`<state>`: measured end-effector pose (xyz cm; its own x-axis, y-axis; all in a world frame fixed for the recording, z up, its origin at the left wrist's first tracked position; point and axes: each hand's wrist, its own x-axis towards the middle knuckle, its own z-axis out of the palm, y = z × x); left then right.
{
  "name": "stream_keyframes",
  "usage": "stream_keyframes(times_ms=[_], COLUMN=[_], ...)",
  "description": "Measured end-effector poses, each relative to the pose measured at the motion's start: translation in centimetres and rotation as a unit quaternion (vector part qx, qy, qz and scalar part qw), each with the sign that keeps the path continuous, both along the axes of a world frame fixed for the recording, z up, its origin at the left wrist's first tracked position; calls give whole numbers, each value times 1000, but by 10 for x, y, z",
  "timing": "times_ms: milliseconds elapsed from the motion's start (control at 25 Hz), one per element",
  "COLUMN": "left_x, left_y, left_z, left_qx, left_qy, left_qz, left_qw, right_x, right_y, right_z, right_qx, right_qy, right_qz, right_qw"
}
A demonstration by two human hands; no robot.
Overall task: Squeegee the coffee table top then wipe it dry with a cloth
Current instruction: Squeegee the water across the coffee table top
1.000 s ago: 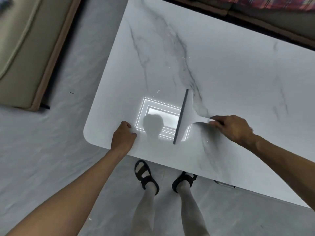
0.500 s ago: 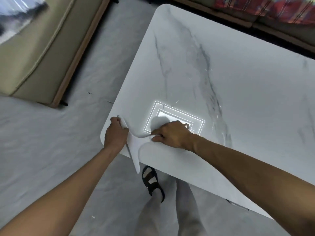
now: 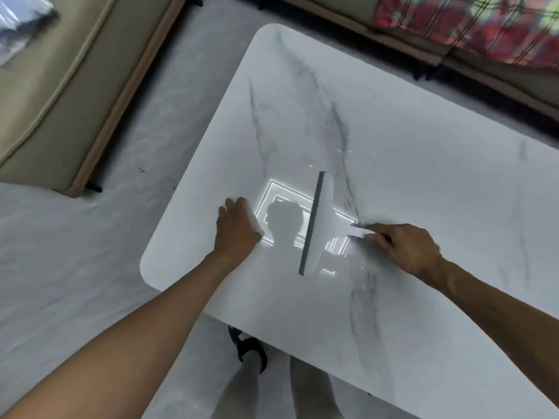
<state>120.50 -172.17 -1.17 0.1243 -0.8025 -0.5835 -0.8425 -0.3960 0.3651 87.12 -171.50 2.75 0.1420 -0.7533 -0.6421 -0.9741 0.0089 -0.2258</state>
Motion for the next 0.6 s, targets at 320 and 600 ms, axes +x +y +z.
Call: stream_keyframes(times_ms=[320, 600], left_x=[-58, -50], left_y=[-48, -59], left_z=[-24, -30], left_qx=[115, 160], left_qy=[-87, -61], left_qz=[-34, -25], left_qw=[989, 985], right_x=[-80, 65], right_y=[-16, -201], right_z=[32, -25], right_qx=[-82, -142], right_qy=[38, -136], right_qz=[-95, -160], right_qw=[991, 967])
